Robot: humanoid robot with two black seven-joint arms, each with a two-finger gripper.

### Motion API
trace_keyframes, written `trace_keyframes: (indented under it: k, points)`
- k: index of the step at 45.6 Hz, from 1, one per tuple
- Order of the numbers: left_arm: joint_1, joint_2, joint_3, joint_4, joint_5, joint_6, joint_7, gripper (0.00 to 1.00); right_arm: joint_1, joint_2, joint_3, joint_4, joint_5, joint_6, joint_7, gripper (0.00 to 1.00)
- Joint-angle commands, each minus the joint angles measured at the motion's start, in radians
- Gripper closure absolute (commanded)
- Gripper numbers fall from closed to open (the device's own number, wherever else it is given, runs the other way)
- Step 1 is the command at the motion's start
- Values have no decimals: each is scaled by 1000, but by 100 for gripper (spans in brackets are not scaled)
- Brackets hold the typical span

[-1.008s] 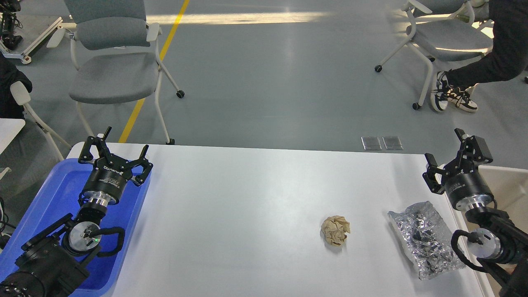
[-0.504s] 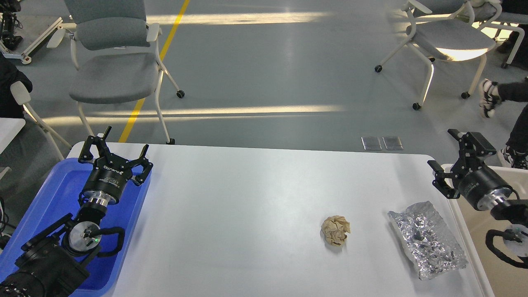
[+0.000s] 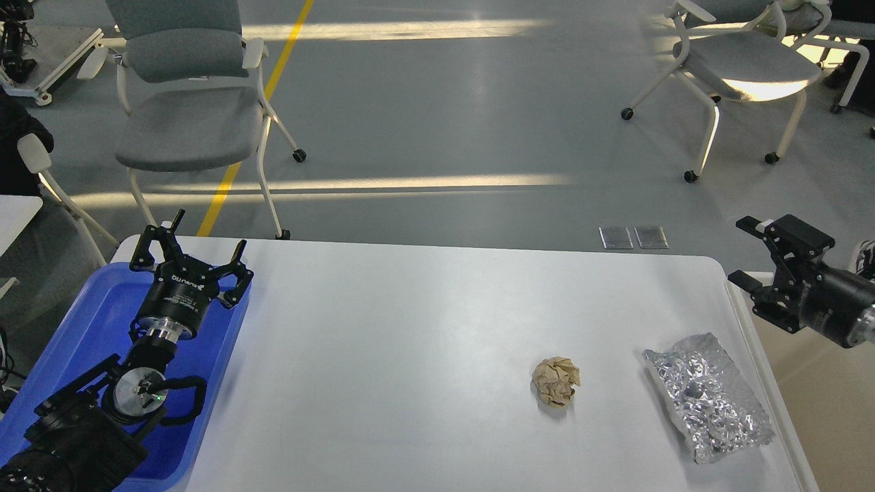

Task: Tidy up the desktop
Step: 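Lower the open right gripper toward the silver foil wrapper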

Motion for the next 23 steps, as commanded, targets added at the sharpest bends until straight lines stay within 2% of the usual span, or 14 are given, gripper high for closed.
trace_keyframes:
  k: [1,6,8,15,23]
  points:
    - [0,0,0,0,0,0,0,0,12,-64,-56,70,-190,-18,-11,0]
    - [0,0,0,0,0,0,0,0,18,-64,-105,72,-283,-159,-15,0]
    - [0,0,0,0,0,0,0,0,19,-67,-131,73,-323,-185,-18,0]
    - [0,0,0,0,0,0,0,0,33,-96,-177,89,-432,-181,-81,0]
    - [0,0,0,1,0,0,0,0,85,-119,-222,89,-545,-171,-84,0]
